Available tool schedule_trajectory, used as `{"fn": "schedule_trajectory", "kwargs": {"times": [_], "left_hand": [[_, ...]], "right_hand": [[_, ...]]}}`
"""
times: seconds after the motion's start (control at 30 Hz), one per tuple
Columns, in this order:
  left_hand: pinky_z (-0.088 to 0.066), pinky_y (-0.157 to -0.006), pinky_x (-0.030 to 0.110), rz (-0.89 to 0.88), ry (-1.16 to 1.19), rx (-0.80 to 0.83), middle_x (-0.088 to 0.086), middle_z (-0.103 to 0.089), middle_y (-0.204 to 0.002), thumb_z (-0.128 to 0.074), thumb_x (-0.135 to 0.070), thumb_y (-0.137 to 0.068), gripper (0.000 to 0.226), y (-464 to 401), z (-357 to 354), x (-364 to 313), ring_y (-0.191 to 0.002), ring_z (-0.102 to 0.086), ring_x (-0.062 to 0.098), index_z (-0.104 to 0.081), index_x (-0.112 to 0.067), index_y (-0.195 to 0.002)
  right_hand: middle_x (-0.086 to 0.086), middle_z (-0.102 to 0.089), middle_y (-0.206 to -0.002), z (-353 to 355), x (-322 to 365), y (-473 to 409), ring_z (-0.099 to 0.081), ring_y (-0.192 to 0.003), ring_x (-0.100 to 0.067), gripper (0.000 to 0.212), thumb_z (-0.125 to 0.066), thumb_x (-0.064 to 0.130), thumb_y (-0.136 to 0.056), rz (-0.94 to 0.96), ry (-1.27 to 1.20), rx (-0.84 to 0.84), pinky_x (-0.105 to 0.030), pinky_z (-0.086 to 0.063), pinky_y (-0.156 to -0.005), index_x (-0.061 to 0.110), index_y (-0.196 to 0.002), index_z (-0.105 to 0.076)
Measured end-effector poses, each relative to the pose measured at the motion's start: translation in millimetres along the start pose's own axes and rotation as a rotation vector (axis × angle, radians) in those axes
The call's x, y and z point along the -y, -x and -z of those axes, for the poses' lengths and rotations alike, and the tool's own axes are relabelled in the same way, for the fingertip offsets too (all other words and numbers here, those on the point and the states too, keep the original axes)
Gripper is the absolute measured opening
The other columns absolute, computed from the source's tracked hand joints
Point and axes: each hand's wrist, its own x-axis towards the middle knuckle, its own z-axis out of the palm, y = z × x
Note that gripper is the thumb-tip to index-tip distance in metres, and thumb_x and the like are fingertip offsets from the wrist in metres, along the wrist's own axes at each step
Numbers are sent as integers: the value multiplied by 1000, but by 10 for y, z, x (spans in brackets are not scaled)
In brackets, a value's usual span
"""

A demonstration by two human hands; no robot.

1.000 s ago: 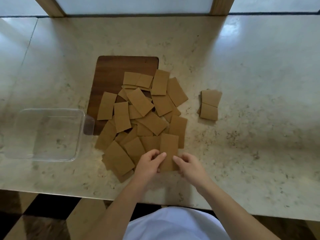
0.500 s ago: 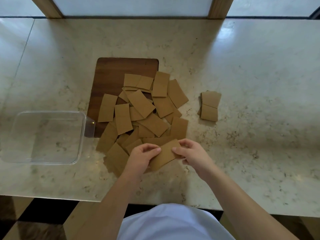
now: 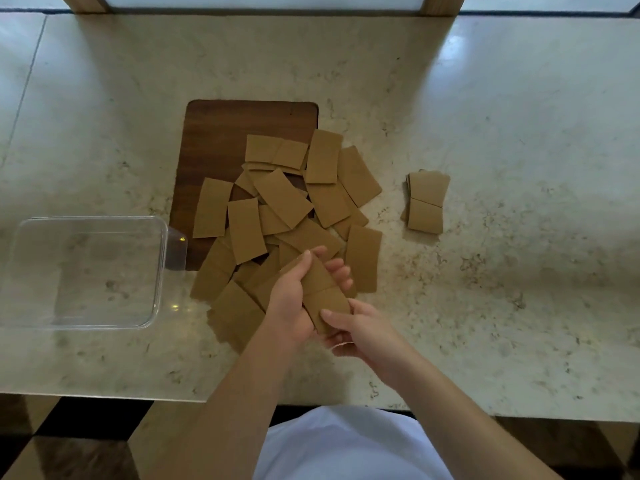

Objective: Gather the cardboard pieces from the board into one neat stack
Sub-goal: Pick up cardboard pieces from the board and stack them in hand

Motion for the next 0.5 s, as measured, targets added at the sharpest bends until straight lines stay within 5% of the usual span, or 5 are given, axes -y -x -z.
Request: {"fn": "schedule_trajectory", "kwargs": {"times": [0.07, 0.2, 0.33, 0.5], "left_hand": [[-59, -60, 38, 39, -39, 13, 11, -66, -75, -52, -35, -106, 32, -15, 60, -29, -61, -64, 24, -66, -8, -110], [-46, -48, 28, 25, -18, -50, 7, -58, -68, -51, -53, -102, 46, -63, 221, -171, -53, -52, 18, -63, -9, -107], [-54, -56, 33, 3, -5, -5, 22, -74, -96, -46, -71, -95, 69, -59, 380, -260, -70, -69, 30, -66, -10, -120], [-57, -71, 42, -16, 64, 108, 28, -71, -116, -37, -63, -101, 65, -39, 467, -250, -89, -72, 40, -58, -14, -139]], "right_hand": [[-2, -77, -90, 93, 65, -31, -71, -75, -12, 36, -63, 49, -98, -2, 169, -29, -27, -56, -69, 15, -102, -71], [11, -67, -109, 330, 123, -262, -64, -100, -11, 29, -65, 47, -96, 409, 766, -582, -28, -53, -84, 22, -113, -65], [2, -59, -127, 374, 140, -544, -47, -120, -25, 53, -76, 42, -85, 655, 1339, -455, -41, -41, -98, 25, -133, -59], [7, -49, -103, 362, 146, -648, -43, -107, -24, 43, -76, 50, -82, 561, 1425, -467, -38, -33, -87, 27, -115, -63]]}}
